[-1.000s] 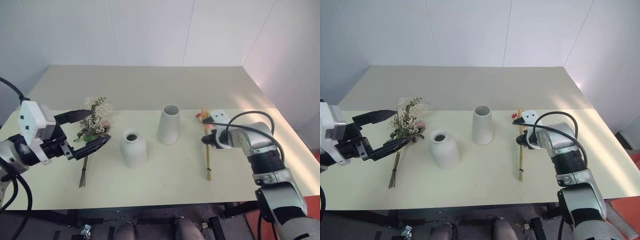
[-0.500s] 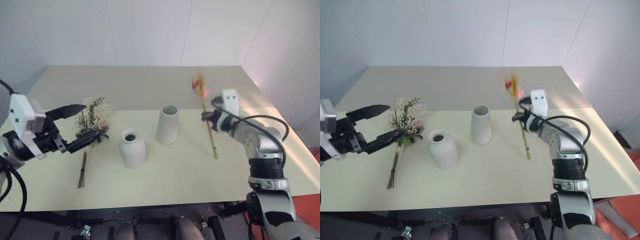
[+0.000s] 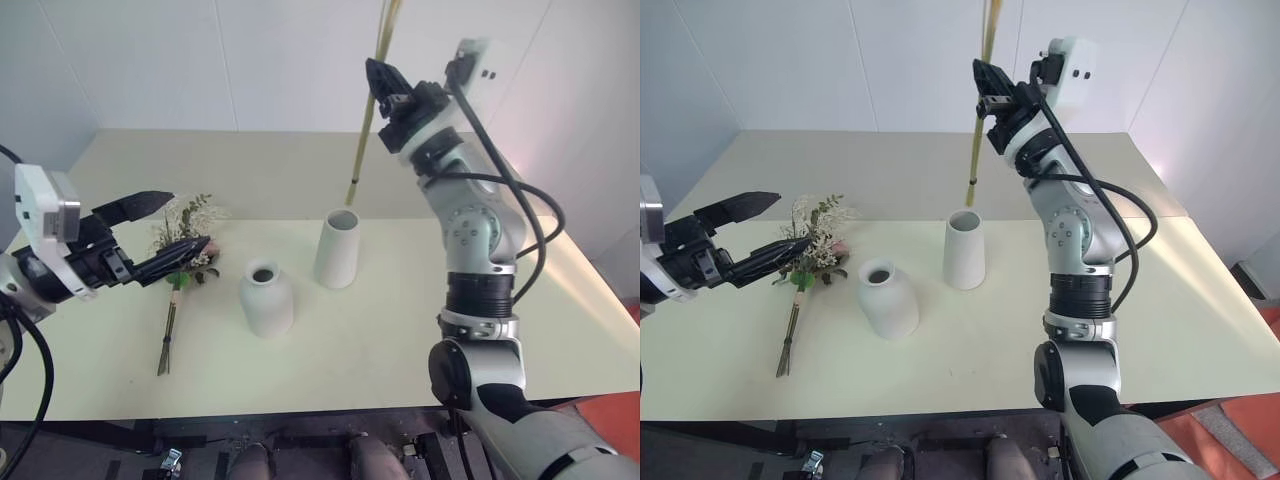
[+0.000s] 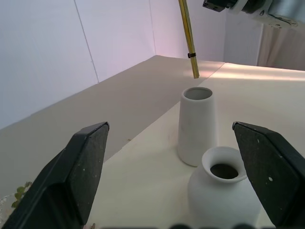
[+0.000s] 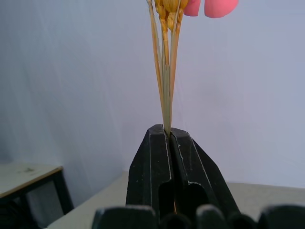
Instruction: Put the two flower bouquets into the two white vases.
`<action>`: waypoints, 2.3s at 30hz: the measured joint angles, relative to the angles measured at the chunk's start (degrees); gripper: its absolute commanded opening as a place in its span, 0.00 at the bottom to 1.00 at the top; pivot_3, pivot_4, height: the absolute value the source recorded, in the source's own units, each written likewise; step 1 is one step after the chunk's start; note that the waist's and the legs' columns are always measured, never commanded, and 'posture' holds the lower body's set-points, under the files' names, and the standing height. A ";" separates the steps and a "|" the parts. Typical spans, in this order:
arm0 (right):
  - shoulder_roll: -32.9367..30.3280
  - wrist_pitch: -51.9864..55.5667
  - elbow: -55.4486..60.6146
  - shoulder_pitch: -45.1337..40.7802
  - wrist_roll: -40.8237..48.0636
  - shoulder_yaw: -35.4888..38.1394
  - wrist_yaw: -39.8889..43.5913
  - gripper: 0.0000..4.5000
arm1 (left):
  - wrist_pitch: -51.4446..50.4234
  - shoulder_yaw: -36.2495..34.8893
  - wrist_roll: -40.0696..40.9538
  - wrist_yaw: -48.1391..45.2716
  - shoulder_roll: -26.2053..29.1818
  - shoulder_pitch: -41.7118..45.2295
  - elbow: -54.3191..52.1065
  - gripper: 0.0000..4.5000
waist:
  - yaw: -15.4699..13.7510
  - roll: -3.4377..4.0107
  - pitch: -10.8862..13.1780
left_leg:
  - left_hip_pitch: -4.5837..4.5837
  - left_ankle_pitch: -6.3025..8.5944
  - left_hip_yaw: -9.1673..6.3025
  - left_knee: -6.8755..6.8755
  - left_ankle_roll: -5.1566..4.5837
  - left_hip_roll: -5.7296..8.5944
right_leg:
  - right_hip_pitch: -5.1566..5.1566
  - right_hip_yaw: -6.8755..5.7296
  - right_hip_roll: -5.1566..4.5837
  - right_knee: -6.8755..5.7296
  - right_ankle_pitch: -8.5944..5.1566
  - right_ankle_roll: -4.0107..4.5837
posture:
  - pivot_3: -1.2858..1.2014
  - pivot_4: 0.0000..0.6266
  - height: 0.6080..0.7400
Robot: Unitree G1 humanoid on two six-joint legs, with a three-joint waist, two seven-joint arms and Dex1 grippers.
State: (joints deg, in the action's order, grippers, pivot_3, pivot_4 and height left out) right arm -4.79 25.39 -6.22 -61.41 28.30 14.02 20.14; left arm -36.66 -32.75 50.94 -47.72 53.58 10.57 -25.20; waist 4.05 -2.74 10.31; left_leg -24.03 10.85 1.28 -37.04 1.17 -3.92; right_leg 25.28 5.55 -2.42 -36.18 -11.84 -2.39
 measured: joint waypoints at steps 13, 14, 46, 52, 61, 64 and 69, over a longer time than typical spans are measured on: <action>-0.02 -3.61 -3.83 4.65 -0.86 -2.88 2.66 0.01 | -2.65 -1.87 3.31 1.07 0.83 -0.23 -1.15 1.00 | 0.11 0.01 0.01 | 0.01 0.00 0.00 0.01 0.00 0.00 | 0.02 0.00 0.01 -0.01 0.00 0.02 | 0.52 0.24 1.00; -0.02 -4.13 -4.71 4.92 -1.16 -3.06 2.80 0.01 | -2.96 -1.93 3.42 1.01 0.91 -0.23 -1.20 1.00 | 0.12 0.01 0.01 | 0.01 0.00 0.00 0.01 0.00 0.00 | 0.02 0.00 0.01 -0.01 0.00 0.02 | 0.52 0.24 1.00; -5.76 -6.00 6.73 19.65 -2.23 -8.67 7.97 0.99 | -4.02 -3.55 3.30 3.34 1.28 -4.61 -2.08 1.00 | 0.06 0.02 0.01 | 0.17 0.00 0.02 0.11 0.00 -0.01 | -0.01 0.01 0.01 -0.02 -0.16 -0.05 | 0.52 0.24 1.00; -7.98 5.61 0.64 11.54 -1.07 -8.73 6.43 0.99 | -3.99 -3.69 3.30 3.36 1.28 -4.76 -2.87 1.00 | 0.22 0.02 0.02 | 0.19 0.00 0.02 0.12 0.00 -0.01 | 0.03 0.01 0.01 -0.05 -0.23 0.06 | 0.52 0.24 1.00; -10.22 26.48 -13.45 -6.17 -0.13 -9.11 4.47 0.99 | -3.66 -3.74 3.25 3.36 1.18 -4.89 -3.04 1.00 | 0.08 0.03 0.02 | 0.07 0.00 0.02 0.14 0.00 0.00 | 0.07 0.00 0.02 0.00 -0.07 0.19 | 0.52 0.24 1.00; -10.20 29.95 -21.36 -12.56 -1.14 -9.54 4.69 0.99 | -3.46 -3.73 3.22 3.41 0.88 -4.97 -3.21 1.00 | 0.11 0.03 0.02 | -0.02 0.00 0.01 0.14 0.00 0.00 | 0.17 -0.01 0.02 0.00 -0.07 0.18 | 0.52 0.24 1.00; -9.20 26.90 -32.80 -17.73 -5.88 -11.84 4.98 0.99 | -3.34 -3.81 3.22 3.85 0.19 -5.47 -3.77 1.00 | 0.18 0.03 0.02 | -0.08 0.00 0.01 0.14 0.00 0.00 | 0.20 -0.02 0.02 0.03 -0.07 0.17 | 0.52 0.24 1.00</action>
State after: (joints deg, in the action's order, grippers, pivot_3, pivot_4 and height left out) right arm -14.00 52.29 -39.02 -79.14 22.42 2.18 25.13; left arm -39.99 -36.56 54.16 -43.87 53.77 5.10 -28.98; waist 4.22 -2.71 10.32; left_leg -24.11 10.86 1.28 -36.90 1.17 -3.92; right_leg 25.48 5.53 -2.40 -36.15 -11.90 -2.21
